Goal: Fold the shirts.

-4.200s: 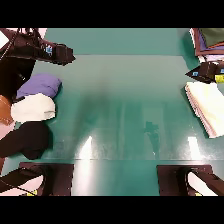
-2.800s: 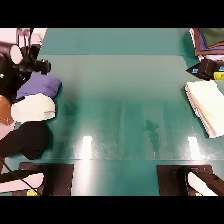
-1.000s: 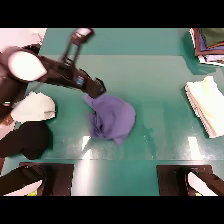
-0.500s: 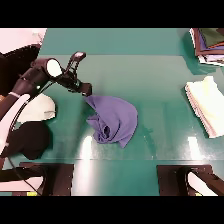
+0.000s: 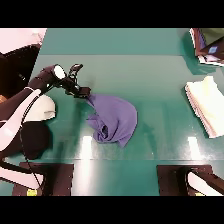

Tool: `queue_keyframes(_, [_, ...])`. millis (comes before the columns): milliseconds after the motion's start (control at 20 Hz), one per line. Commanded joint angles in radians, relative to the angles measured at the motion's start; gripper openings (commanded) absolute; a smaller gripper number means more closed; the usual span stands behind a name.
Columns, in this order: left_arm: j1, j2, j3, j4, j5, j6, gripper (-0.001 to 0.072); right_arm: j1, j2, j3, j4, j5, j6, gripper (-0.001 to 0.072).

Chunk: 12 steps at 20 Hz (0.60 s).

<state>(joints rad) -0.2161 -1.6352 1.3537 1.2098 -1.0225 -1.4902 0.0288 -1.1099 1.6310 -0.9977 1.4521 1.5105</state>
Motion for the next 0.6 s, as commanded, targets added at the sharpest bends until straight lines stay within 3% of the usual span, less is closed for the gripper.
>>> queue_keyframes(0, [0.007, -0.006, 0.074, 0.01, -0.015, 0.003, 0.0028, 0.005, -0.043, -0.132, 0.002, 0.063, 0.035, 0.0012])
queue_keyframes(150, [0.007, 0.013, 0.147, 0.027, -0.022, 0.006, 0.0028, 0.068, -0.008, -0.436, 0.01, -0.043, 0.046, 0.0036])
queue_keyframes(200, [0.007, 0.019, 0.165, 0.03, -0.024, 0.006, 0.0028, 0.11, -0.003, -0.538, 0.019, -0.087, 0.046, 0.0225])
queue_keyframes(250, [0.007, 0.02, 0.178, 0.031, -0.027, 0.006, 0.0028, 0.165, -0.006, -0.642, 0.048, -0.135, 0.046, 0.046])
queue_keyframes(400, [0.007, 0.019, 0.183, 0.031, -0.027, 0.006, 0.0028, 0.357, -0.071, -0.872, 0.22, -0.338, 0.021, 0.0487])
queue_keyframes(550, [0.007, 0.019, 0.183, 0.031, -0.04, 0.006, 0.0028, 0.534, -0.19, -0.934, 0.376, -0.523, -0.04, 0.0487])
